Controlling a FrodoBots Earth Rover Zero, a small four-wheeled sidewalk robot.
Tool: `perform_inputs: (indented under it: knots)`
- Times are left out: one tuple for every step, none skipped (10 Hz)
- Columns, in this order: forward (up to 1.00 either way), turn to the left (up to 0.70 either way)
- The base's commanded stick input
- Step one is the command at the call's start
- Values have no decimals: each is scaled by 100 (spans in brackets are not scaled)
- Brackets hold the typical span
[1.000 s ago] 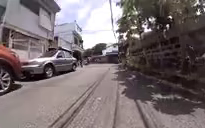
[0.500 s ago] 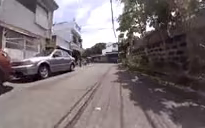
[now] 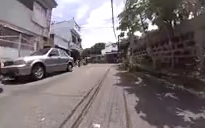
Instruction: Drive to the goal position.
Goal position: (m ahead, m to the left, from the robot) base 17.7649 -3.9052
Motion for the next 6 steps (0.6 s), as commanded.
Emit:
perform_inputs:
  knots:
    - [70,0]
    - [70,0]
    - [70,0]
    - [70,0]
    - [70,0]
    - [70,0]
